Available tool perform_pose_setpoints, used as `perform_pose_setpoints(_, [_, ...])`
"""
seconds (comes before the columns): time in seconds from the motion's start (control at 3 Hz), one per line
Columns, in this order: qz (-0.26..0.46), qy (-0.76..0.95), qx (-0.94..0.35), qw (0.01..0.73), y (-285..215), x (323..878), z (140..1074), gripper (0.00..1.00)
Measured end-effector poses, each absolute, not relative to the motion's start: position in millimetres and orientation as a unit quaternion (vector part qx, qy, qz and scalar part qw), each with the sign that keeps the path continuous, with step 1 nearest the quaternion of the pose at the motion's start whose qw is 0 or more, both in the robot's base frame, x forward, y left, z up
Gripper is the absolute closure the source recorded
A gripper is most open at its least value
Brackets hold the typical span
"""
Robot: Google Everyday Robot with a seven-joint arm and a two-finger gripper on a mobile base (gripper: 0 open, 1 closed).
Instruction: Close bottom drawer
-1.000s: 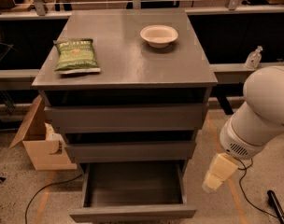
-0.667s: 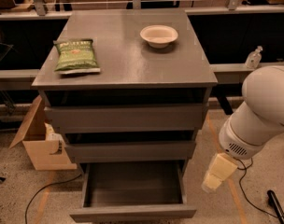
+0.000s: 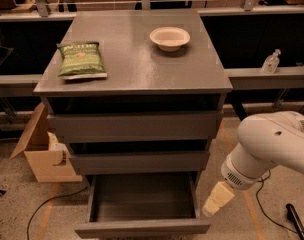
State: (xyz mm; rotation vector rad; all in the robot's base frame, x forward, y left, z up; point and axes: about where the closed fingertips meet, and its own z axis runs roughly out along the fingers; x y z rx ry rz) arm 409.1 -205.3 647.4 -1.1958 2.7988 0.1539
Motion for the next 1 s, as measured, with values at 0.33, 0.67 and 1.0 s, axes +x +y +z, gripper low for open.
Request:
perform_pose_setpoints(0.33, [0.059,0.936,-0.344,0.033,-207.5,409.1,593.7,0.0])
perform_pose_setpoints(0.67, [0.071,0.949,-0.306,0.016,-205.1,404.4,545.1,0.0])
perform_pose_setpoints(1.0, [0.094,0.953,-0.29,-0.009,-196.5,398.3,494.7,0.0])
